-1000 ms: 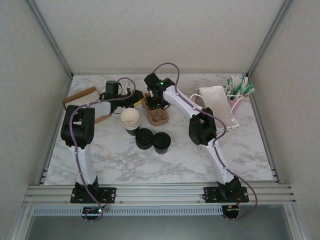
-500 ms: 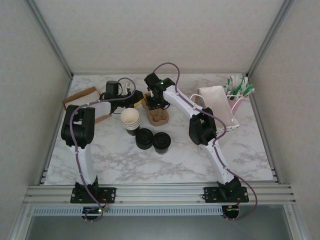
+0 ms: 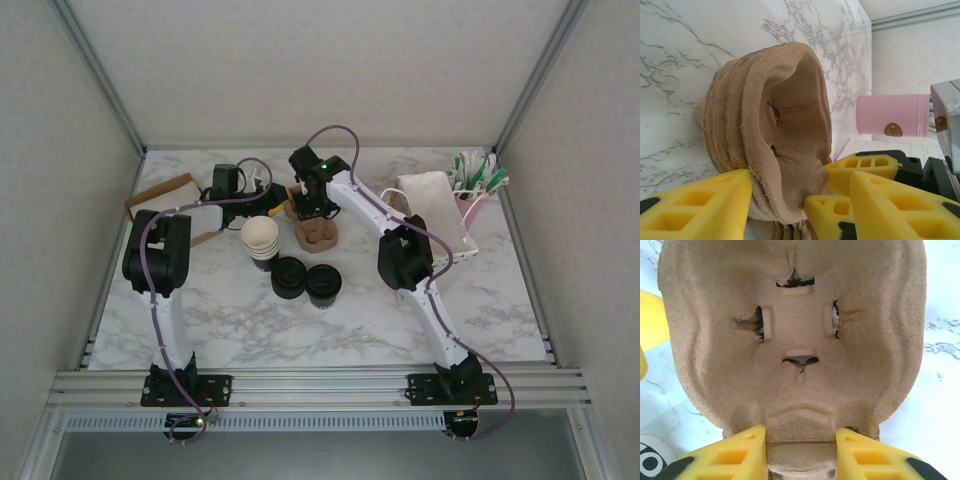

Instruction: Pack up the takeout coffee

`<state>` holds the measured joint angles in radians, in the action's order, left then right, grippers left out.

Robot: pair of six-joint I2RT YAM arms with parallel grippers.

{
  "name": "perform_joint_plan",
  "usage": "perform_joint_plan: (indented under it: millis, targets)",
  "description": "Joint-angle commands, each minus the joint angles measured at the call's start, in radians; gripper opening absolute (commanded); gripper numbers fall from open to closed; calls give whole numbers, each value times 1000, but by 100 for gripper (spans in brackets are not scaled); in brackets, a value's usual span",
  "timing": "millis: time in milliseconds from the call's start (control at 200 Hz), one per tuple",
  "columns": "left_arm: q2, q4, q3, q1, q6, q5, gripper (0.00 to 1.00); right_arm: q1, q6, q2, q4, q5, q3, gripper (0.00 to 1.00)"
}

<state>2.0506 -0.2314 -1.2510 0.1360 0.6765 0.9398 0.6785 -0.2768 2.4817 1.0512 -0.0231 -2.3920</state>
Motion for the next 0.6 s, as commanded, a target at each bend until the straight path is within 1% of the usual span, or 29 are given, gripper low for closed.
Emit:
perform_joint_plan:
  millis: [0,290,596]
  targets:
    - [-18,7,18,14,-18,17,54,0,-11,10,4,16,-38,32]
    - [-1,9,-15,24,-14,24,54,1,-7,10,1,43,-35,32]
    - [5,11,-30,35,-12,27,54,2,-3,9,-3,46,-24,32]
